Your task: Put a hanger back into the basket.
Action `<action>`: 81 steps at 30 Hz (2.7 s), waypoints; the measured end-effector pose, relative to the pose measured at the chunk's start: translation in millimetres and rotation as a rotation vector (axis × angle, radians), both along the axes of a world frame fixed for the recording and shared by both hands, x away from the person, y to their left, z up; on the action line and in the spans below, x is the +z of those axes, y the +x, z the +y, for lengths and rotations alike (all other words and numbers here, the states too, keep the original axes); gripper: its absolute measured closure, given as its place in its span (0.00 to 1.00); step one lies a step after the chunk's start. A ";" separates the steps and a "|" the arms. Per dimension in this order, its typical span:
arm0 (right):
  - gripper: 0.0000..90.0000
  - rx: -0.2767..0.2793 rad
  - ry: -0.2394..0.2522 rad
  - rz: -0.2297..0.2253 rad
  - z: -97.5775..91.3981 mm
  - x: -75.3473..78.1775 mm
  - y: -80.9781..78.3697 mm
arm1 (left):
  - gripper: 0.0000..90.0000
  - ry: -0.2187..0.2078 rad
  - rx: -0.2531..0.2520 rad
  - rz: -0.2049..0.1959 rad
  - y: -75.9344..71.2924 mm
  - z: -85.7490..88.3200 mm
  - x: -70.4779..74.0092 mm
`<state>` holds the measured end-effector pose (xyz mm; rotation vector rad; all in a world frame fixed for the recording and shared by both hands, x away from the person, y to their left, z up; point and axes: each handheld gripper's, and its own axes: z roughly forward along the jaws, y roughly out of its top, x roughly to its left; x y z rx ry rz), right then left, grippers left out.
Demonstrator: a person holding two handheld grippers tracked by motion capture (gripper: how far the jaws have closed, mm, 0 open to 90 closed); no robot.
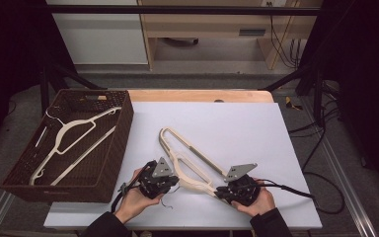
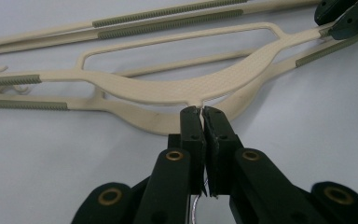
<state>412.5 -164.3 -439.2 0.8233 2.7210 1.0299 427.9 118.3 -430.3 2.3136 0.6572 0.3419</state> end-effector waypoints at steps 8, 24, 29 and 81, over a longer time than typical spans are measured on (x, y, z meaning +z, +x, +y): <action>0.87 0.000 0.017 -0.003 -0.1 1.9 -1.5 | 0.97 0.080 -0.014 -0.037 -4.5 -7.0 10.0; 0.52 0.005 0.074 -0.241 31.7 16.6 -8.5 | 0.97 0.067 -0.025 -0.006 -10.7 -17.2 17.3; 0.51 0.015 0.032 -0.243 42.7 3.5 -4.8 | 0.97 0.036 -0.016 0.012 -10.2 -15.5 20.2; 0.97 -0.080 0.049 -0.401 -9.3 47.5 -2.6 | 0.20 -0.310 0.014 -0.171 -11.8 51.2 62.4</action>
